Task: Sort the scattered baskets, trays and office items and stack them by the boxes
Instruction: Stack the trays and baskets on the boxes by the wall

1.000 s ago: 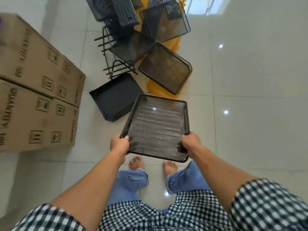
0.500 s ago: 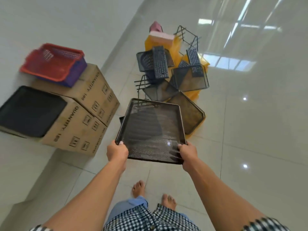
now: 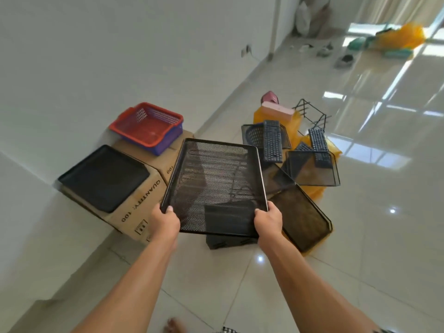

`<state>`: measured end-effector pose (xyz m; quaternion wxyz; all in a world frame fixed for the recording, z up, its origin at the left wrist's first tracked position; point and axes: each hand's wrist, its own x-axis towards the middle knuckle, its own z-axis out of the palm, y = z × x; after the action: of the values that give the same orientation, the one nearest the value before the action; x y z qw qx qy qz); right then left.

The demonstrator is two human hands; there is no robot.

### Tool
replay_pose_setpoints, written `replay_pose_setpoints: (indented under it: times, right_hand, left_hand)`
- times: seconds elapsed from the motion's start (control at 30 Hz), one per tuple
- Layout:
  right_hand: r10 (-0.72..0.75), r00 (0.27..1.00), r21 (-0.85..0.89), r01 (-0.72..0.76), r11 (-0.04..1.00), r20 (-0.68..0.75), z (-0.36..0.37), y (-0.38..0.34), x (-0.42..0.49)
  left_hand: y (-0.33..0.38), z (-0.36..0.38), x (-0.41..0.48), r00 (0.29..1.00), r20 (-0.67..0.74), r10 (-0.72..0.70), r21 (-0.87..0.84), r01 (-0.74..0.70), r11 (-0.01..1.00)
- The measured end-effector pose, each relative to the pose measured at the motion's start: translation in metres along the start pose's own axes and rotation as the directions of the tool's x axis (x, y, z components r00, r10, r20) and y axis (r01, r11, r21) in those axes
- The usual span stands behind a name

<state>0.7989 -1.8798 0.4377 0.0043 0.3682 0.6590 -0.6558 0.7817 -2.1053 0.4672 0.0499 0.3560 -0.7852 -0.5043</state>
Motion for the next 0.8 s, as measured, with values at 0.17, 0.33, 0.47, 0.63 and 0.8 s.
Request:
replay_pose_setpoints:
  times: [0.17, 0.33, 0.47, 0.63, 0.8]
  right_hand:
    - [-0.045, 0.997, -0.035, 0.047, 0.998, 0.057, 0.079, -0.019, 0.002]
    - [-0.061, 0.992, -0.056, 0.068, 0.996, 0.113, 0.166, -0.031, -0.004]
    - [-0.066, 0.984, -0.073, 0.079, 0.994, 0.167, 0.231, -0.042, -0.016]
    - [-0.011, 0.964, -0.115, 0.043, 0.992, 0.266, 0.299, -0.053, -0.015]
    - [0.02, 0.936, -0.222, 0.063, 0.973, 0.352, 0.365, -0.057, 0.013]
  left_hand:
    - [0.003, -0.044, 0.059, 0.998, -0.06, -0.009, -0.047, 0.006, 0.999]
    - [0.0, -0.092, 0.123, 0.994, -0.094, -0.047, -0.066, 0.041, 0.997]
    - [-0.008, -0.128, 0.176, 0.987, -0.118, -0.113, -0.09, 0.103, 0.991]
    - [-0.022, -0.154, 0.226, 0.963, -0.182, -0.197, -0.161, 0.169, 0.972]
    - [-0.033, -0.161, 0.265, 0.923, -0.265, -0.278, -0.208, 0.227, 0.951]
